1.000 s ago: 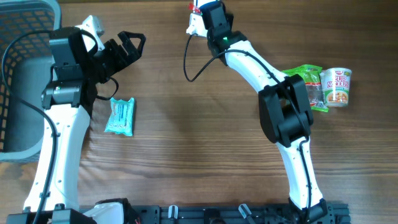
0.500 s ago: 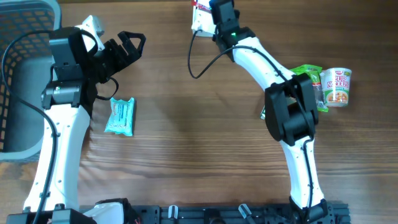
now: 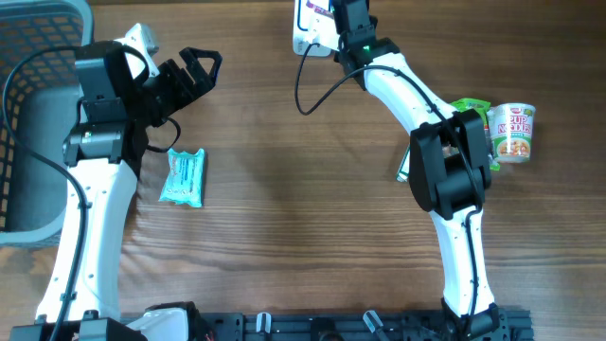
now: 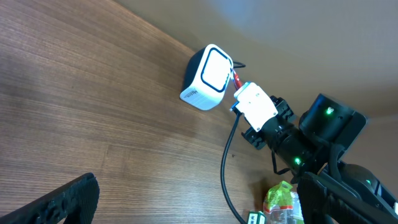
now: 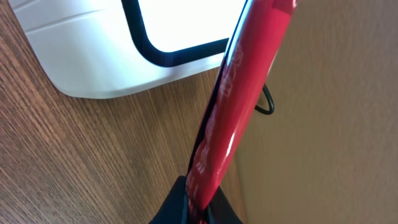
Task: Scan the item barcode
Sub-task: 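Hold the red stick against the scanner window with the right gripper, then carry the red stick right and set it beside the green box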
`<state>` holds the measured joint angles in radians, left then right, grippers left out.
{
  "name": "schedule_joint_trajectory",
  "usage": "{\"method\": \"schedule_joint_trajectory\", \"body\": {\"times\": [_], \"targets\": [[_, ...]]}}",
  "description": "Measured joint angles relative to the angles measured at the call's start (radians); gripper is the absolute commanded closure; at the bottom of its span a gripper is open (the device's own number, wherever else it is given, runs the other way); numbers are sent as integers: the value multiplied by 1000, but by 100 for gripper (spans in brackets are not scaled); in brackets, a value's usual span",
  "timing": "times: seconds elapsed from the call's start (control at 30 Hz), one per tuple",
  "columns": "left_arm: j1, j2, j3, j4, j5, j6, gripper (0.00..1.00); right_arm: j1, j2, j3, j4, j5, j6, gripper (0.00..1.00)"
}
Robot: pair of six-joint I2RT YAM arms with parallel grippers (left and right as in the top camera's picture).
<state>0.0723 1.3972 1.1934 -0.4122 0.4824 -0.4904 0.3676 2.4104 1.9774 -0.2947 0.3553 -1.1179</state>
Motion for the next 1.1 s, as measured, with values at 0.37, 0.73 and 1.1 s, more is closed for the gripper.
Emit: {"method": "schedule_joint_trajectory", "body": {"times": [0.37,0.73,1.1], "targets": [[0,0,0,0,0,0,0,0,-37,0,-65,-55,227,96],[0,0,0,0,-4,0,0,-6,-566,16,-612,-138,684,96],[0,0,0,0,-3,0,0,-171,-629,-146,-965,-199,1119,96]]}}
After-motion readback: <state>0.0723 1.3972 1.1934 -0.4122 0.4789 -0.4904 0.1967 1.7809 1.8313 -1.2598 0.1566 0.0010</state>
